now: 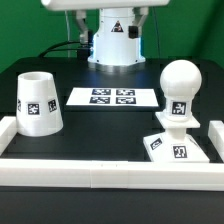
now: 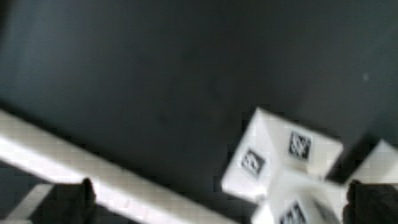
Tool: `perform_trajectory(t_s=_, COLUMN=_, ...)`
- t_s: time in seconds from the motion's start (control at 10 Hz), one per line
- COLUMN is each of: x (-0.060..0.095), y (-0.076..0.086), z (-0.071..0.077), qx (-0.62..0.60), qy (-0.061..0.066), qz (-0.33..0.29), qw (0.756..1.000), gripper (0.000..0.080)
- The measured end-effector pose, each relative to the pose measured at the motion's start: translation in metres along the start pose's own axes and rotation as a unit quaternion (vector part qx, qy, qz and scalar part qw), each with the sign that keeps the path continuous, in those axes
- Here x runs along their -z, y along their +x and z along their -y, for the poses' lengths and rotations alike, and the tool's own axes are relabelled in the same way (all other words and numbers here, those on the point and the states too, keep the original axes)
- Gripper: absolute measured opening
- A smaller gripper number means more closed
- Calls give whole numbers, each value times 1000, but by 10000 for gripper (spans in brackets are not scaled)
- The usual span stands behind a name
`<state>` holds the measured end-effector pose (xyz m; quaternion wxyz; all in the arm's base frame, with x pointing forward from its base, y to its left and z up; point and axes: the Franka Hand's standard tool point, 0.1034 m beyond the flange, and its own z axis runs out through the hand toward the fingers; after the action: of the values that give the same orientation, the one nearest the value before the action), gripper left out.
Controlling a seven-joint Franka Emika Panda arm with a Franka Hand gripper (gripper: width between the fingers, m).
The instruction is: Assemble lamp
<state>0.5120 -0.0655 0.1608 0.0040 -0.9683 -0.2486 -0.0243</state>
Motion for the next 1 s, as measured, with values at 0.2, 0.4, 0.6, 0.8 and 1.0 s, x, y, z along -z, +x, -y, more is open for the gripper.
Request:
perform_trajectory(t_s=0.2, x=-12, y=-28, z=-18, qx=29, qy=5, qz=4, qw=1000, gripper=699)
perform_trajectory(t_s=0.4, x=-12, y=-24, z=-15, qx=21, qy=5, qz=4, qw=1000, gripper=699)
perform_trajectory(t_s=0.6, x=-13, y=-26, z=-15, qx=21, qy=6, qz=5, qw=1000, gripper=699)
perform_trajectory(t_s=0.8, x=-27, y=-52, z=-31, qx=56, qy=9, qz=13, qw=998, gripper=699)
perform_trajectory(t_s=1.0, x=-39, y=-69, z=-39, qx=68, qy=14, qz=20, qw=997, gripper=699)
